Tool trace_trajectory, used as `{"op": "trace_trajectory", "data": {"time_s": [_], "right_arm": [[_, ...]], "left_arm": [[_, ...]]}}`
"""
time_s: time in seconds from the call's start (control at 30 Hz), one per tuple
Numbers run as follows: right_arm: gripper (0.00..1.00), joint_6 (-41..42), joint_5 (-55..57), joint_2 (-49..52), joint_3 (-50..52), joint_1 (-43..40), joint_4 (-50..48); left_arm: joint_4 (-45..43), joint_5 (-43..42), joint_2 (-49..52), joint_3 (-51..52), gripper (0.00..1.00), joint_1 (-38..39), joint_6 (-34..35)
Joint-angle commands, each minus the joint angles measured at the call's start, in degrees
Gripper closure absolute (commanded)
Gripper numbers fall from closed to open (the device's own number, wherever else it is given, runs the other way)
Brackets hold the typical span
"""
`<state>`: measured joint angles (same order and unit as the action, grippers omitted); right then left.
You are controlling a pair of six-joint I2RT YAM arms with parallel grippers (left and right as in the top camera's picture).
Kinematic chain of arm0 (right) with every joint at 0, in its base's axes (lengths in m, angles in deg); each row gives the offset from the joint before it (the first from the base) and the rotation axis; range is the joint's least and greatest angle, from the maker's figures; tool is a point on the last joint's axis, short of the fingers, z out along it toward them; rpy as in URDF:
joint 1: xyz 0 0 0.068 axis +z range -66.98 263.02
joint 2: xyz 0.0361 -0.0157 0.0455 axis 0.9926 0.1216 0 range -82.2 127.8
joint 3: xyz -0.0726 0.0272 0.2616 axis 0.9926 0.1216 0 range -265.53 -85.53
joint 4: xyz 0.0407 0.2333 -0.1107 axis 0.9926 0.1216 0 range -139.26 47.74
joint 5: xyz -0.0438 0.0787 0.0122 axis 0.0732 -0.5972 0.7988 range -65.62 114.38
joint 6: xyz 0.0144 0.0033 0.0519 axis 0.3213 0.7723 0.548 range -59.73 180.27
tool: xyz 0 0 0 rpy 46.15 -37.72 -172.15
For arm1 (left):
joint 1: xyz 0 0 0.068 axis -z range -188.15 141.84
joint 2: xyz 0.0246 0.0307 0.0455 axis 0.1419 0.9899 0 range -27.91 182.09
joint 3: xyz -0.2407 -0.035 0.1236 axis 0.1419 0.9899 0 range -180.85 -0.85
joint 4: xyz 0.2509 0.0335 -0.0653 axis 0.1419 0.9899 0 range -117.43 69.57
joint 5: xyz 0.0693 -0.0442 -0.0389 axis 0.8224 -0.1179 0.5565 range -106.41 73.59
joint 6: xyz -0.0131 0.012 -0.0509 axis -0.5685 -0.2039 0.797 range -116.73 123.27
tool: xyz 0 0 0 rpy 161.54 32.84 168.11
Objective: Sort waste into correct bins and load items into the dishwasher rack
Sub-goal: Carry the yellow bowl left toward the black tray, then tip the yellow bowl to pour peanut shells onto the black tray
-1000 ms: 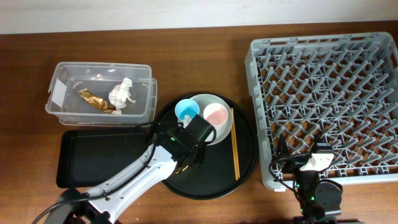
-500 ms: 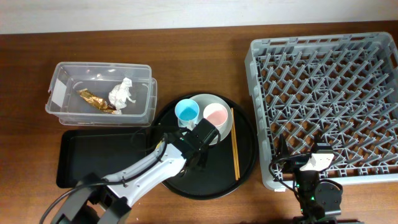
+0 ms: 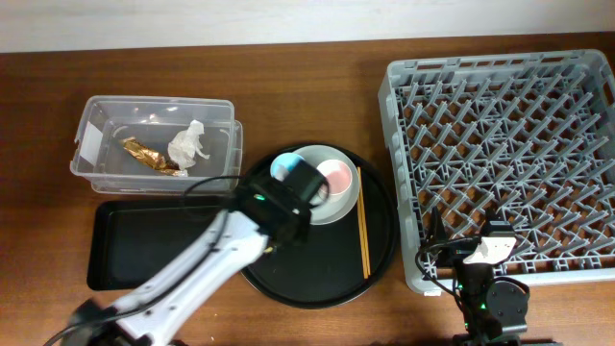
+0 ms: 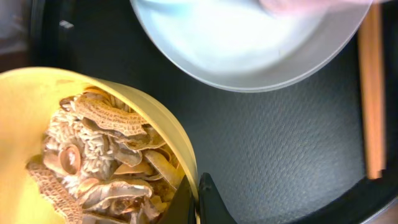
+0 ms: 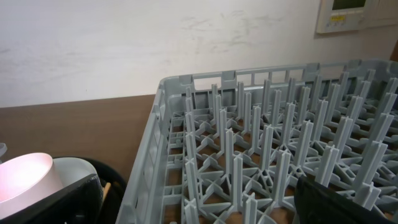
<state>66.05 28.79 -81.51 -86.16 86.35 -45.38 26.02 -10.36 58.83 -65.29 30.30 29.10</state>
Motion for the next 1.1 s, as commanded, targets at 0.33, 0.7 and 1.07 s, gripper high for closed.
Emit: {"op": "trace_trajectory", "data": {"time_s": [0.33, 0.7, 1.07], "right_arm": [[0.01, -0.24, -0.11, -0.33, 0.31, -0.42, 0.42], [0.02, -0.24, -0.11, -0.33, 0.31, -0.42, 0.42], [0.01, -0.24, -0.11, -0.33, 0.31, -0.42, 0.42]], "left_arm": [[0.04, -53.09, -7.08, 10.21, 1.0, -58.69, -27.98], [-10.58, -81.96, -7.04, 21.33, 1.0, -80.28, -30.64], [-12.79, -95.38, -7.04, 21.33, 1.0, -87.97, -30.62]]}}
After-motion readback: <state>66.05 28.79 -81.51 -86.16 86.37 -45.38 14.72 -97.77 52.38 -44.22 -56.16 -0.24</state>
